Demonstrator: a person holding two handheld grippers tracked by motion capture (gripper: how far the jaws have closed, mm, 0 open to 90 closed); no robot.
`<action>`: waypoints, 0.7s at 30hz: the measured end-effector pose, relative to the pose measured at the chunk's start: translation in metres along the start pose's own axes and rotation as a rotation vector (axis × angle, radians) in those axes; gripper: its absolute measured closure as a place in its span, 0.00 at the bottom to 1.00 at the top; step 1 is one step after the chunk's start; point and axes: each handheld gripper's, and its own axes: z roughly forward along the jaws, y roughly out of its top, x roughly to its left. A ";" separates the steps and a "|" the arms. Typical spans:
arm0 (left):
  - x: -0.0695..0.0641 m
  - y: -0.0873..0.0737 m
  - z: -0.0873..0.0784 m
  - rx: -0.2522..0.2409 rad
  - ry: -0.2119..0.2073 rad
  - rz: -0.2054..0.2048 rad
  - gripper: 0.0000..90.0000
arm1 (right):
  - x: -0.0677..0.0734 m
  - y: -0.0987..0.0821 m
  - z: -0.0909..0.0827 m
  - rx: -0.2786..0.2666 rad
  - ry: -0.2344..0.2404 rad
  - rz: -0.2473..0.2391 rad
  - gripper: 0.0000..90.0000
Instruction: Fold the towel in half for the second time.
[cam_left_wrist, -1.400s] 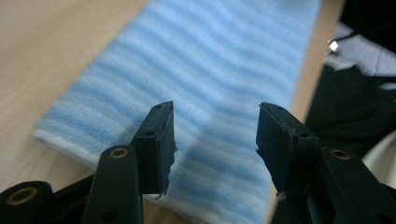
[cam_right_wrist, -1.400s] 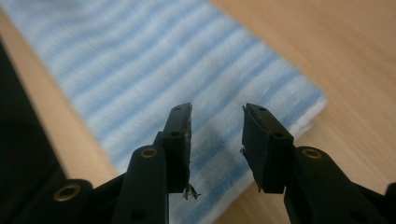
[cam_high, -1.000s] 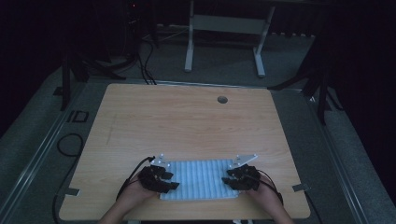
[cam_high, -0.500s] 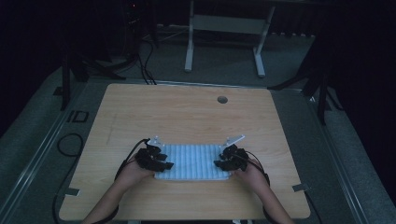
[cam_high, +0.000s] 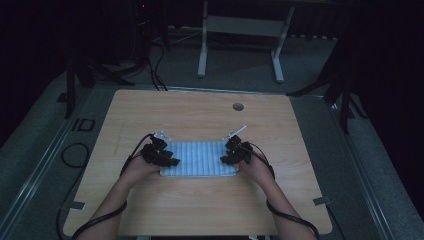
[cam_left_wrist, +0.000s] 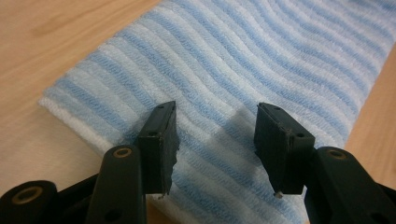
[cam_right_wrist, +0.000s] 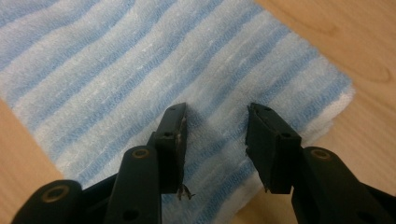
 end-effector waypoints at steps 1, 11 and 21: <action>0.001 0.001 0.000 0.002 0.002 0.000 0.54 | -0.001 0.003 0.002 0.006 0.001 -0.001 0.64; 0.018 0.006 -0.003 -0.003 -0.005 -0.038 0.54 | -0.007 0.017 0.008 -0.002 0.018 0.059 0.60; 0.009 -0.003 -0.030 -0.109 -0.026 -0.068 0.36 | -0.008 0.004 -0.013 -0.102 0.046 0.082 0.36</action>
